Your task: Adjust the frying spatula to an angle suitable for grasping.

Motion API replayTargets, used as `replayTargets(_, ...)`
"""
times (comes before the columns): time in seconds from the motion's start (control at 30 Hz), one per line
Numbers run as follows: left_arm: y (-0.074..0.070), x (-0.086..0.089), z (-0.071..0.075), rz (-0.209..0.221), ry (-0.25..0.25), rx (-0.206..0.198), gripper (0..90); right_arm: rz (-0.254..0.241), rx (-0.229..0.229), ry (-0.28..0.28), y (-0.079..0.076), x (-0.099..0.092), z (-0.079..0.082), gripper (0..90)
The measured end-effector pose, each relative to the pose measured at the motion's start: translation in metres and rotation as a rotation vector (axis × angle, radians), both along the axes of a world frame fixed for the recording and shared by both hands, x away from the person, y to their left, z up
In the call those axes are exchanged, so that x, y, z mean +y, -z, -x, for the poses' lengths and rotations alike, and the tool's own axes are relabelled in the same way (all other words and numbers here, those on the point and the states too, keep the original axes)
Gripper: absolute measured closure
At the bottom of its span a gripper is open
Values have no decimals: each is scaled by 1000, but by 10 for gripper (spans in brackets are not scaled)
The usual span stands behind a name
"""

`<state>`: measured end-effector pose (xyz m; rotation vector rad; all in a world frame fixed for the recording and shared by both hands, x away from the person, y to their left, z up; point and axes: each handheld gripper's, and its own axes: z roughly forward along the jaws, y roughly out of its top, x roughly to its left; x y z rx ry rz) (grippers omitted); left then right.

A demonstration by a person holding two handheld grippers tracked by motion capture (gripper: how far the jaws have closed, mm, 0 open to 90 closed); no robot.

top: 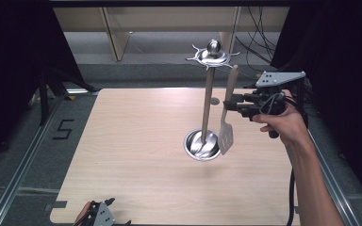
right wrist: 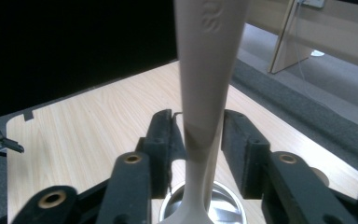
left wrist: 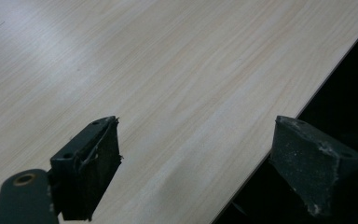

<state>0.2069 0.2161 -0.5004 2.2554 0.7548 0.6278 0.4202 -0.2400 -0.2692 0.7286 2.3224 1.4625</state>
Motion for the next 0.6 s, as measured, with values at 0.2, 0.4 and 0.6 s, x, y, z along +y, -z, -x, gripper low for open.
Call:
replayTargets(0.2,0,0,0,-2,2,0,150,-19,-23,59,7,-3,16,517)
replayTargets(0.4,1,-2,0,18,-20,-5,150,-40,-10,63,15,-11,23,456)
replayTargets(0.6,0,-1,0,0,-10,2,149,-53,-10,68,30,-14,33,442)
